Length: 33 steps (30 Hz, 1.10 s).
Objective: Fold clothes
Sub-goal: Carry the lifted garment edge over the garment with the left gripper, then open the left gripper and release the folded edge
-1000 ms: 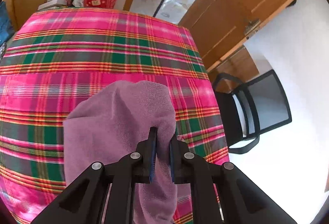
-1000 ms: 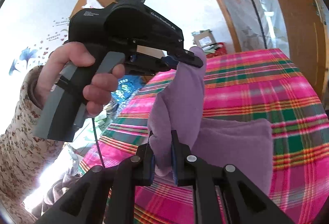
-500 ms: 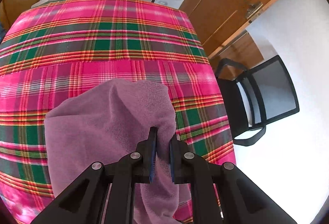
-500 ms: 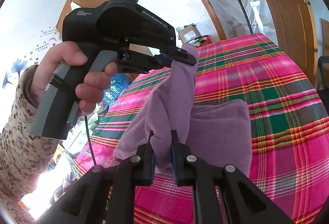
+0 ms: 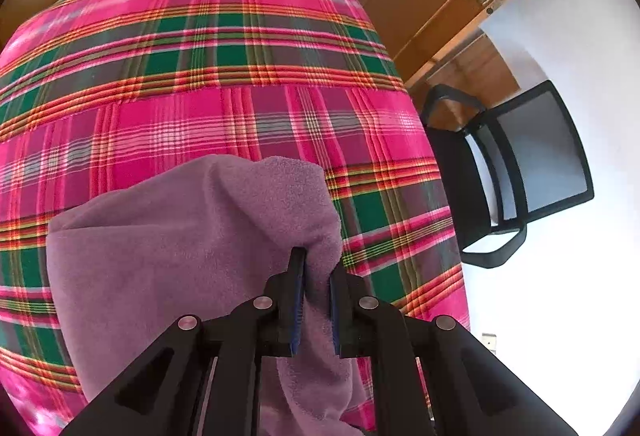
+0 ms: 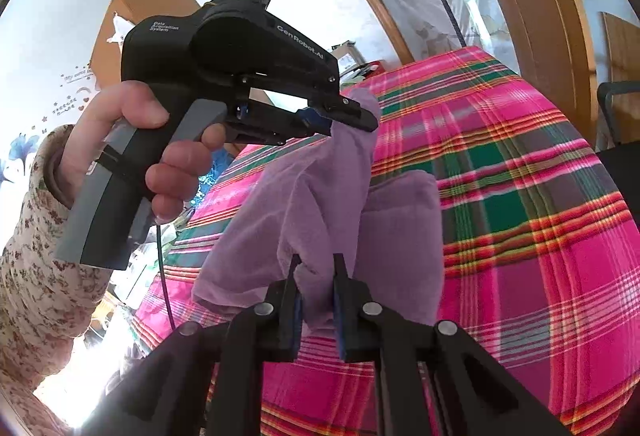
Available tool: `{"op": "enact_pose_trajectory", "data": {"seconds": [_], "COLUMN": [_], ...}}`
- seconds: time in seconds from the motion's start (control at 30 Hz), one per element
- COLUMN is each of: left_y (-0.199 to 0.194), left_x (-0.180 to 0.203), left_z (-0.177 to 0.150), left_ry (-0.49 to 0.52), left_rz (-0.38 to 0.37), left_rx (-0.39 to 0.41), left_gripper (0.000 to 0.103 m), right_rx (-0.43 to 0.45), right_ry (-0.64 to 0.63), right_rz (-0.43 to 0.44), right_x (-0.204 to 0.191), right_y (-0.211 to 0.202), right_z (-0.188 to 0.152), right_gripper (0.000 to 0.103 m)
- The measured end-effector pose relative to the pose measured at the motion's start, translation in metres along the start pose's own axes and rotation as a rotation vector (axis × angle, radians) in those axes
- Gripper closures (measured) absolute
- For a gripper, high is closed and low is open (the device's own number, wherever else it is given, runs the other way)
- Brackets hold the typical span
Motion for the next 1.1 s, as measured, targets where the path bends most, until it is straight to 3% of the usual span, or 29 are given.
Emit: {"op": "enact_pose_trajectory", "data": {"seconds": [0.43, 0.6, 0.73, 1.1], "left_y": [0.034, 0.038, 0.031, -0.036], "left_x": [-0.003, -0.004, -0.004, -0.056], "left_z": [0.0, -0.001, -0.003, -0.028], "left_ry": [-0.011, -0.011, 0.008, -0.031], "left_rz": [-0.024, -0.08, -0.136, -0.181], "left_rx": [-0.07, -0.094, -0.093, 0.038], "left_gripper": [0.086, 0.079, 0.078, 0.078], "right_rx": [-0.028, -0.039, -0.048, -0.017], "right_ry": [0.06, 0.082, 0.1, 0.146], "right_rz": [-0.035, -0.047, -0.056, -0.073], "right_x": [0.02, 0.025, 0.03, 0.037], "right_y": [0.004, 0.006, 0.008, -0.009], "right_z": [-0.014, -0.016, -0.019, -0.025], "right_gripper": [0.09, 0.09, 0.089, 0.084]}}
Point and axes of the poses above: each gripper's, at about its wrist camera, not at the fingertips, and y roughly the way its jaws point, x to its right, z to its top, the point moved 7 cm from there along y, roughly the way its jaws point
